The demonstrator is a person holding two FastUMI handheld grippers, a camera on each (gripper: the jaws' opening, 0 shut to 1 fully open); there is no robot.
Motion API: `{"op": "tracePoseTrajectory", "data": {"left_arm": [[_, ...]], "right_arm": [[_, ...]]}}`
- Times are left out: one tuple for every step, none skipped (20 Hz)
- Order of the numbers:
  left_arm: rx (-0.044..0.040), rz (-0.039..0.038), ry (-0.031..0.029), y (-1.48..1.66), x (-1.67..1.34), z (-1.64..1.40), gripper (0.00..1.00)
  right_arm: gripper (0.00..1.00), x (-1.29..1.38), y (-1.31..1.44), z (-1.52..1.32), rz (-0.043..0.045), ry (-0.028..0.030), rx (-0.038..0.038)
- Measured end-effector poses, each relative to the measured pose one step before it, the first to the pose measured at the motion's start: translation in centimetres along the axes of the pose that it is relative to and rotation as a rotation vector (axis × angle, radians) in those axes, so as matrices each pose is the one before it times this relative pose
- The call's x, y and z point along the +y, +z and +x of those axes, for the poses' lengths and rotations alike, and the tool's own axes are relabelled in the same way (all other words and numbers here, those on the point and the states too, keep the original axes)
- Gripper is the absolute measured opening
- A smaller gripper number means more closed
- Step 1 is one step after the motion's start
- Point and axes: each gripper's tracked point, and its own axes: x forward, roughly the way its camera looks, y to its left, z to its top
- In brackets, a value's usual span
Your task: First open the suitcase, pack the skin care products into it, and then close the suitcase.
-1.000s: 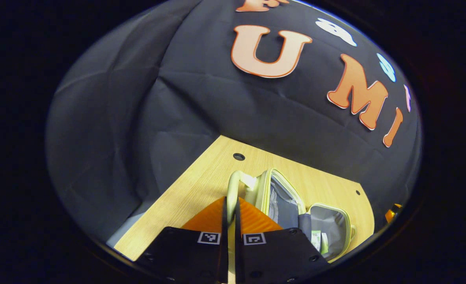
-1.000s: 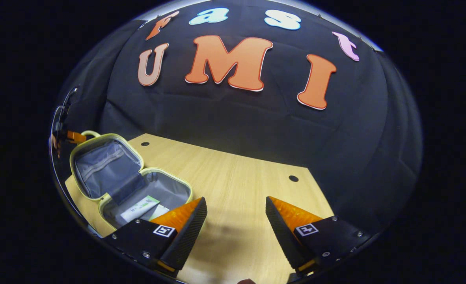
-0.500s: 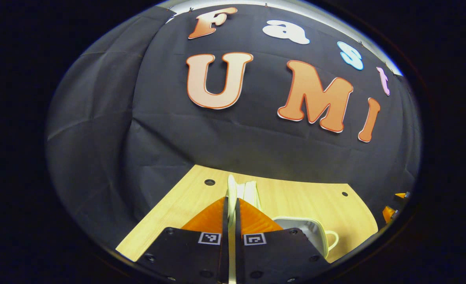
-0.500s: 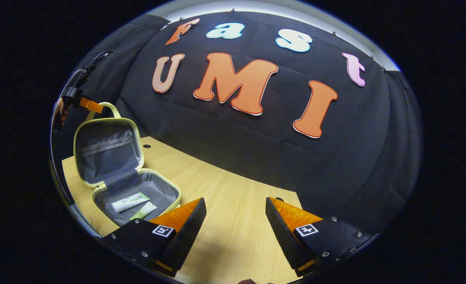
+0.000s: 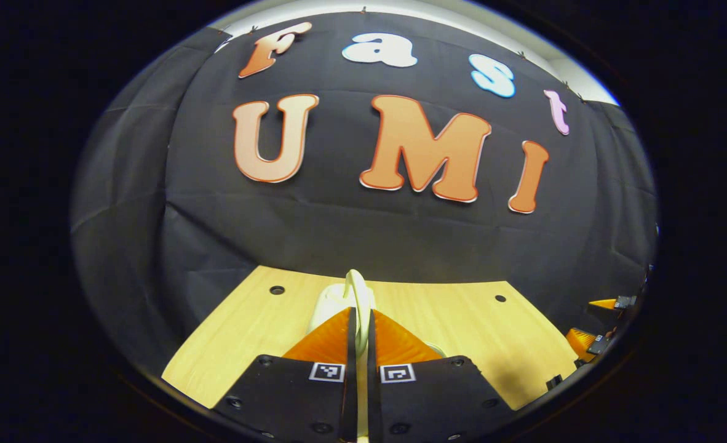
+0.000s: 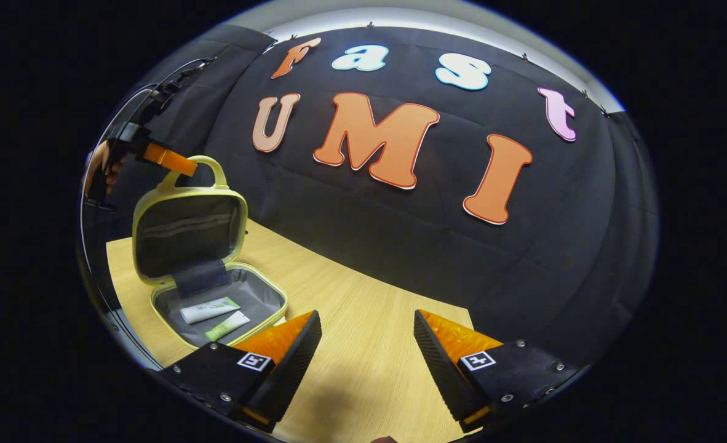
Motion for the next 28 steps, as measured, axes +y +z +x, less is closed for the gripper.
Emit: {"op": "tracePoseTrajectory", "data": {"left_arm": [[0.008, -0.0056, -0.01128, -0.349, -1.422, 0.187, 0.07], [0.00265, 0.01615, -0.00973, -0.367, -1.309, 0.324, 0.07], [-0.00049, 0.01823, -0.01105, -0.212, -1.354, 0.222, 0.06], [0.01116, 0.00498, -0.0202, -0.62, -1.649, 0.439, 0.07], [0.01514, -0.0072, -0.03019, -0.843, -1.88, 0.341, 0.07], [0.01423, -0.0041, -0.02472, -0.732, -1.389, 0.504, 0.07], [0.01493, 0.00045, -0.01974, -0.927, -1.518, 0.456, 0.07], [0.01843, 0.01196, -0.01653, -1.151, -1.298, 0.554, 0.07], [0.01785, 0.00927, -0.01145, -0.997, -1.131, 0.526, 0.07], [0.02514, 0.00873, -0.01593, -1.163, -1.406, 0.596, 0.07], [0.02694, 0.01491, -0.0111, -1.244, -1.308, 0.598, 0.07], [0.02544, 0.02639, -0.00698, -1.039, -0.997, 0.798, 0.07], [0.02676, 0.03035, 0.00565, -0.969, -0.802, 0.573, 0.07], [0.01882, 0.03326, 0.00657, -0.77, -0.796, 0.833, 0.07], [0.01766, 0.02457, 0.01023, -0.66, -0.661, 0.586, 0.07], [0.01747, 0.02652, 0.00785, -0.606, -0.694, 0.54, 0.07], [0.01512, 0.01975, 0.01413, -0.441, -0.317, 0.401, 0.07], [0.01582, 0.02088, 0.00864, -0.446, -0.336, 0.299, 0.06], [0.01313, 0.01831, 0.008, -0.473, -0.448, 0.595, 0.07], [0.01715, 0.00748, 0.00012, -0.541, -0.558, 0.585, 0.07], [0.01742, 0.00903, 0.00391, -0.423, -0.222, 0.241, 0.11], [0.00511, 0.00117, 0.00308, -0.235, -0.22, 0.286, 0.11], [0.00837, -0.00374, 0.00534, -0.341, -0.261, 0.249, 0.14], [0.00406, -0.00552, -0.00255, -0.117, -0.214, 0.156, 0.14], [0.01088, -0.00938, 0.00592, -0.351, -0.158, 0.031, 0.17], [0.0008, -0.01074, -0.01385, -0.337, -0.363, 0.275, 0.18], [-0.00543, -0.02923, -0.04196, -0.117, -1.376, -0.099, 0.23], [-0.01951, -0.02526, -0.0461, 0.342, -1.594, -0.21, 0.24]], "right_arm": [[0.96, -0.084, -0.341, -0.094, 0.00239, 0.00172, 0.00015], [0.96, -0.118, -0.27, -0.136, 0.00256, 0.0036, 0.00306], [0.96, -0.044, -0.174, -0.127, 0.00334, 0.00463, -0.00197], [0.96, -0.153, -0.057, -0.216, 0.00244, 0.0023, -0.00188], [0.96, -0.267, -0.179, -0.207, 0.00265, 0.00543, 0.00063], [0.96, -0.078, 0.061, -0.296, 0.00051, 0.00332, -0.00172], [0.96, -0.14, -0.171, 0.248, 0.00006, 0.00228, 0.00025], [0.96, -0.282, -0.186, -0.199, 0.00126, -0.0014, 0.00196], [0.96, -0.5, -0.377, -0.374, 0.00592, 0.00076, 0.00238], [0.96, -0.229, -0.187, -0.233, 0.00938, 0.00561, 0.00045], [0.96, -0.088, -0.191, -0.159, 0.00783, 0.00433, 0.00223], [0.96, -0.045, -0.303, -0.179, 0.00488, 0.00759, 0.00446], [0.96, -0.212, -0.186, 0.001, 0.00079, 0.0005, -0.00005], [0.96, -0.198, -0.212, -0.189, 0.00041, 0.00306, 0.00108], [0.96, -0.287, -0.146, -0.269, 0.00184, 0.0013, -0.00304], [0.96, -0.224, -0.089, -0.148, 0.00327, 0.00296, -0.00138], [0.96, -0.104, -0.074, -0.044, 0.00569, 0.00428, -0.0007], [0.96, -0.074, -0.072, -0.022, 0.00492, 0.00071, -0.00128], [0.96, -0.101, -0.157, -0.002, 0.00519, 0.00686, 0.00241], [0.96, -0.151, 0.037, -0.089, 0.00297, 0.0024, -0.0037], [0.96, -0.21, 0.091, 0.014, -0.00057, 0.0022, -0.00349], [0.96, -0.186, 0.06, -0.006, -0.00205, -0.0003, -0.00526], [0.96, -0.281, 0.073, -0.031, -0.00107, -0.00052, -0.00263], [0.96, -0.164, -0.053, -0.087, 0.00205, 0.00173, -0.0023], [0.96, -0.292, 0.05, -0.082, 0.00281, -0.00222, -0.00331], [0.96, -0.145, -0.107, -0.027, 0.00297, 0.00271, 0.0008], [0.96, -0.182, -0.169, 0.033, 0.00245, -0.0033, -0.00008], [0.96, -0.193, -0.102, 0.061, 0.00278, 0.00212, 0.0014]]}}
